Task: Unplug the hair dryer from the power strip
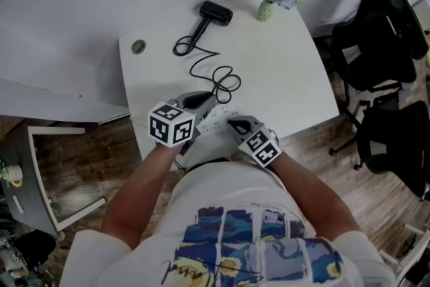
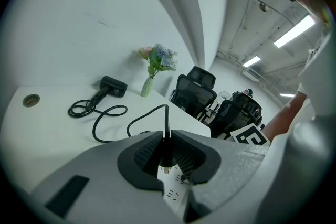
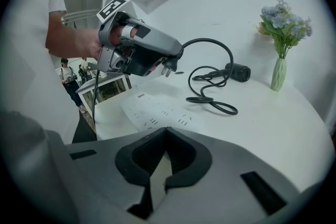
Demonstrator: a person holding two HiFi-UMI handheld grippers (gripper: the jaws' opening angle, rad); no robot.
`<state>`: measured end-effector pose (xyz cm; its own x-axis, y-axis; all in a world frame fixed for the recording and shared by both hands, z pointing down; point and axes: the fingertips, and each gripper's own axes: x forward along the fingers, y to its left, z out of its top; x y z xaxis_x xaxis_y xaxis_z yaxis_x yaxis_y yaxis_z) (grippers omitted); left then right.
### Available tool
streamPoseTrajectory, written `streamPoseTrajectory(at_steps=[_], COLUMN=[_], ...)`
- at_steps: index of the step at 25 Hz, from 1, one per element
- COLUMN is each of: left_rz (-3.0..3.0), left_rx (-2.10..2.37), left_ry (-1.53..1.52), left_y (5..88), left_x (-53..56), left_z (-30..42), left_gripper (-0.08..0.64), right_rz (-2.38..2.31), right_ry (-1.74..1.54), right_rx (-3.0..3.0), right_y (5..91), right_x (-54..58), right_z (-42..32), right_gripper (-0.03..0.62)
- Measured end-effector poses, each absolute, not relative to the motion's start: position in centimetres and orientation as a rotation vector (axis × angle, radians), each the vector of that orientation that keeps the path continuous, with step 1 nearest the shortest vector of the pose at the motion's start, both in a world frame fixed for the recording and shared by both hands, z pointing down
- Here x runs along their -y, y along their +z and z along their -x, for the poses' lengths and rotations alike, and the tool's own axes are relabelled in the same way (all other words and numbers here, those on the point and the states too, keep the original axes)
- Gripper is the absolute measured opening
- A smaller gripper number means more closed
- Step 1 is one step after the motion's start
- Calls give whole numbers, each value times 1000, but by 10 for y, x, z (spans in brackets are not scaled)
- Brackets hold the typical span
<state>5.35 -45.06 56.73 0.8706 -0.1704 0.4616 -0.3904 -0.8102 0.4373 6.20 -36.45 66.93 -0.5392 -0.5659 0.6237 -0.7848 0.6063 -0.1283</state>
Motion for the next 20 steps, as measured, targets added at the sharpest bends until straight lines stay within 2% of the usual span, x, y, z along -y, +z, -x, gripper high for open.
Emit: streamPoseTrajectory(at_steps=[20], left_rz=[-2494], left_rx=[375], left_ry=[523], left_y=[562], left_x=[442], left_z=[-55], left_gripper=[46], right_rz=[-1061], right_ry=[531], right_rx=[2290], right_y=[669], right_x=[362], right_z=[-61], right_gripper=[-5])
